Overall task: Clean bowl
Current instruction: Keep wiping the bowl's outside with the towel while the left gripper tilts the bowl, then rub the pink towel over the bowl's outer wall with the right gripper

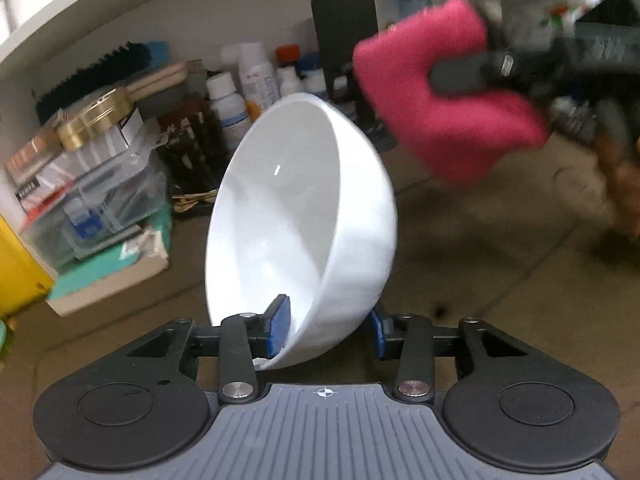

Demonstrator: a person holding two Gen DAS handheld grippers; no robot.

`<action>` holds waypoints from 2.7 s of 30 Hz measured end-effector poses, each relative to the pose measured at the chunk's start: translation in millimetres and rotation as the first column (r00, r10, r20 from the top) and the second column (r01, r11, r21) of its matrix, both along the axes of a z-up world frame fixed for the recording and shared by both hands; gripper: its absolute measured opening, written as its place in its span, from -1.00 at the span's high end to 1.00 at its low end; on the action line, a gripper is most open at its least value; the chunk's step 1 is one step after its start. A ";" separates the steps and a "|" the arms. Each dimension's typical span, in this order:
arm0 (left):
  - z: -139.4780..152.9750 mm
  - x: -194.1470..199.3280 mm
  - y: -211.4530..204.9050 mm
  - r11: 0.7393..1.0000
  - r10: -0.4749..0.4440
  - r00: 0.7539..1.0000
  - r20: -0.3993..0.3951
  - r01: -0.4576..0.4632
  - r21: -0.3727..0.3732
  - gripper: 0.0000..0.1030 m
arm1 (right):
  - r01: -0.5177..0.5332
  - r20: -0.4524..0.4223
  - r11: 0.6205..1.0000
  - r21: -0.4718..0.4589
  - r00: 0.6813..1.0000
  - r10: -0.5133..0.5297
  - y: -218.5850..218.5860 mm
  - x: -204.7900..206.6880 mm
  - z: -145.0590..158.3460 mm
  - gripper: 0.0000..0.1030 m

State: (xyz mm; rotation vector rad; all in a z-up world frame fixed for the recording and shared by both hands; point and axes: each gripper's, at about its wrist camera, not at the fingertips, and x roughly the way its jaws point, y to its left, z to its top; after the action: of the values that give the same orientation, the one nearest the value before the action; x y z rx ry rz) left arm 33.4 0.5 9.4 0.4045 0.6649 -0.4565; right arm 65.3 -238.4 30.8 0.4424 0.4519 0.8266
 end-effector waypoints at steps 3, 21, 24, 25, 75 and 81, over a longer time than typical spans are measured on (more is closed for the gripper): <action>0.2 5.1 -2.6 1.000 0.000 1.000 0.014 0.000 -0.003 0.47 | 0.001 -0.003 1.000 -0.004 1.000 -0.001 0.0 0.8 -1.7 0.24; 13.2 -43.9 -9.3 0.972 -0.160 0.975 -0.155 0.128 -0.198 0.47 | -0.081 0.082 0.994 -0.069 0.993 0.087 12.6 -24.6 13.9 0.22; 15.3 -33.4 -2.0 0.965 -0.144 0.973 -0.179 0.098 -0.242 0.42 | -0.118 0.095 0.991 -0.070 0.988 0.124 14.8 -32.4 17.0 0.22; 15.8 -28.5 0.6 0.966 -0.128 0.975 -0.182 0.081 -0.246 0.42 | -0.127 0.097 0.989 -0.070 0.986 0.133 15.4 -34.2 17.5 0.22; 22.2 -21.9 2.7 0.984 -0.085 0.982 -0.171 0.056 -0.167 0.55 | -0.311 0.151 0.931 -0.191 0.928 0.341 53.2 -61.5 20.9 0.15; 23.6 -20.7 10.3 0.977 -0.110 0.977 -0.183 0.072 -0.202 0.59 | -0.146 0.136 0.979 -0.141 0.977 0.166 27.2 -34.4 18.2 0.20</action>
State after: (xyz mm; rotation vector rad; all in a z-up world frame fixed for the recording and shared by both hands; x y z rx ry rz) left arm 12.7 10.8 33.0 0.2073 0.7846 -0.6488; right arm 31.0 -211.2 49.0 0.2247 0.4044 0.9688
